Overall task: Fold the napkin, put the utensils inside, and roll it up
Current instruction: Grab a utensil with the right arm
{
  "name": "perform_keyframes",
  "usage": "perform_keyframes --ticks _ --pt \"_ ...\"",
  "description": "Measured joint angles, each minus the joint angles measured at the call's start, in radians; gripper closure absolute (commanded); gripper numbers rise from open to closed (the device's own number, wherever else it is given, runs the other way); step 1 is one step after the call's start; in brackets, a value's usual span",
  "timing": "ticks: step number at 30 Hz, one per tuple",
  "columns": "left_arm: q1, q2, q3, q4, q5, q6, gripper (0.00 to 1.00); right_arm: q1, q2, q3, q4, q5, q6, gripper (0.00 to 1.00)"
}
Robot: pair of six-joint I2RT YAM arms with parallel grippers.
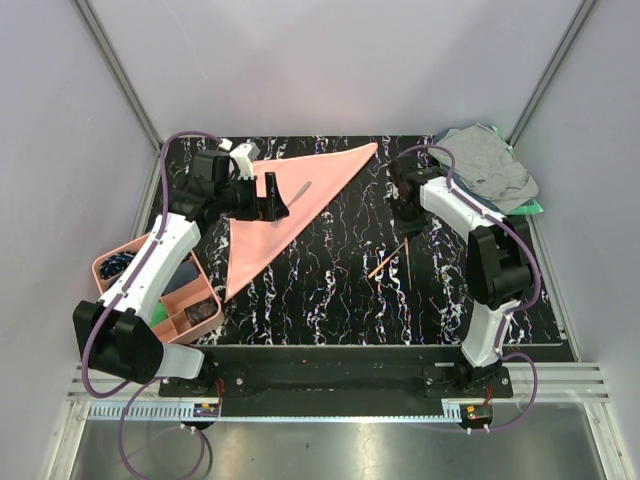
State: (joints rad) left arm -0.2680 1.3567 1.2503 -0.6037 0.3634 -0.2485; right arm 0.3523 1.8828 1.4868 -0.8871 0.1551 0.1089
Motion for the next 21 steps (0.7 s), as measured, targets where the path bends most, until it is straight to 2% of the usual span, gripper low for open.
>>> perform_keyframes --ticks 2,11,21 --pt "0.000 0.000 0.000 0.000 0.000 0.000 0.01 0.001 0.003 -0.014 0.009 -0.064 -0.006 0.61" --pt "0.000 0.000 0.000 0.000 0.000 0.000 0.01 0.148 0.012 -0.109 0.034 -0.184 -0.042 0.58" --pt "0.000 0.000 0.000 0.000 0.008 -0.005 0.01 0.197 -0.027 -0.307 0.079 -0.307 0.116 0.52"
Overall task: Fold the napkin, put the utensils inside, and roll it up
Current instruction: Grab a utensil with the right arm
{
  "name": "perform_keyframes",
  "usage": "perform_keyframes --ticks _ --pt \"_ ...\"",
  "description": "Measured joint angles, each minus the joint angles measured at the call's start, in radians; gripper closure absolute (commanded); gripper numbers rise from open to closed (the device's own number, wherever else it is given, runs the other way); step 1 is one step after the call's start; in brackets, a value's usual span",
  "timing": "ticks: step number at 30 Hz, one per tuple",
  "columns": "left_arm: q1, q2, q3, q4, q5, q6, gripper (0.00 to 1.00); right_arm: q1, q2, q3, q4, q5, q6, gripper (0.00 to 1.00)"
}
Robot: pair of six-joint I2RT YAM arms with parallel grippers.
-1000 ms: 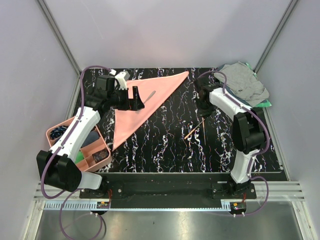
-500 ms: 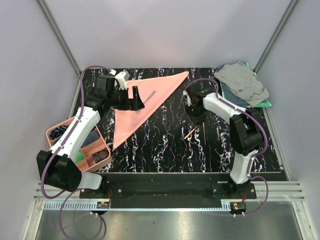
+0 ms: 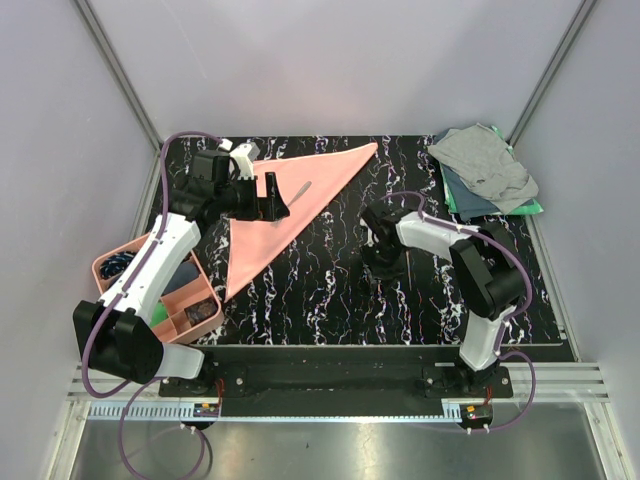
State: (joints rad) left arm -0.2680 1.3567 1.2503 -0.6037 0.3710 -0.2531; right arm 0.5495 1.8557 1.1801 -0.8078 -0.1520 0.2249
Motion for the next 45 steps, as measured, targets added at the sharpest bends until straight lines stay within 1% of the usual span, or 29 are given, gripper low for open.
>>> perform_keyframes --ticks 4,8,9,12,18,20,23,26,29,36,40,45 --pt "0.000 0.000 0.000 0.000 0.001 -0.002 0.01 0.000 -0.017 -0.028 0.065 -0.028 0.092 0.52" --pt "0.000 0.000 0.000 0.000 0.001 -0.003 0.01 0.001 -0.011 -0.019 0.113 -0.014 0.159 0.52" --pt "0.000 0.000 0.000 0.000 0.001 -0.002 0.01 0.001 -0.005 -0.010 0.122 -0.006 0.170 0.50" --pt "0.000 0.000 0.000 0.000 0.001 -0.002 0.01 0.004 0.042 0.062 0.170 0.053 0.200 0.47" --pt "0.000 0.000 0.000 0.000 0.001 -0.003 0.01 0.002 0.172 0.241 0.275 0.177 0.216 0.45" --pt "0.000 0.000 0.000 0.001 0.001 -0.002 0.01 -0.005 0.217 0.302 0.303 0.205 0.217 0.44" --pt "0.000 0.000 0.000 0.001 0.000 -0.002 0.01 -0.022 0.251 0.346 0.330 0.214 0.209 0.43" --pt "0.000 0.000 0.000 0.001 0.000 -0.002 0.01 -0.043 0.255 0.351 0.346 0.205 0.156 0.39" --pt "0.000 0.000 0.000 0.001 0.001 -0.002 0.01 -0.055 0.237 0.325 0.361 0.183 0.054 0.36" --pt "0.000 0.000 0.000 0.001 0.006 -0.003 0.01 -0.055 0.071 0.193 0.367 0.084 -0.248 0.35" --pt "0.000 0.000 0.000 0.001 0.007 -0.003 0.01 -0.055 0.034 0.195 0.400 0.071 -0.363 0.38" --pt "0.000 0.000 0.000 0.002 0.006 -0.003 0.01 -0.056 0.106 0.244 0.422 0.072 -0.470 0.43"
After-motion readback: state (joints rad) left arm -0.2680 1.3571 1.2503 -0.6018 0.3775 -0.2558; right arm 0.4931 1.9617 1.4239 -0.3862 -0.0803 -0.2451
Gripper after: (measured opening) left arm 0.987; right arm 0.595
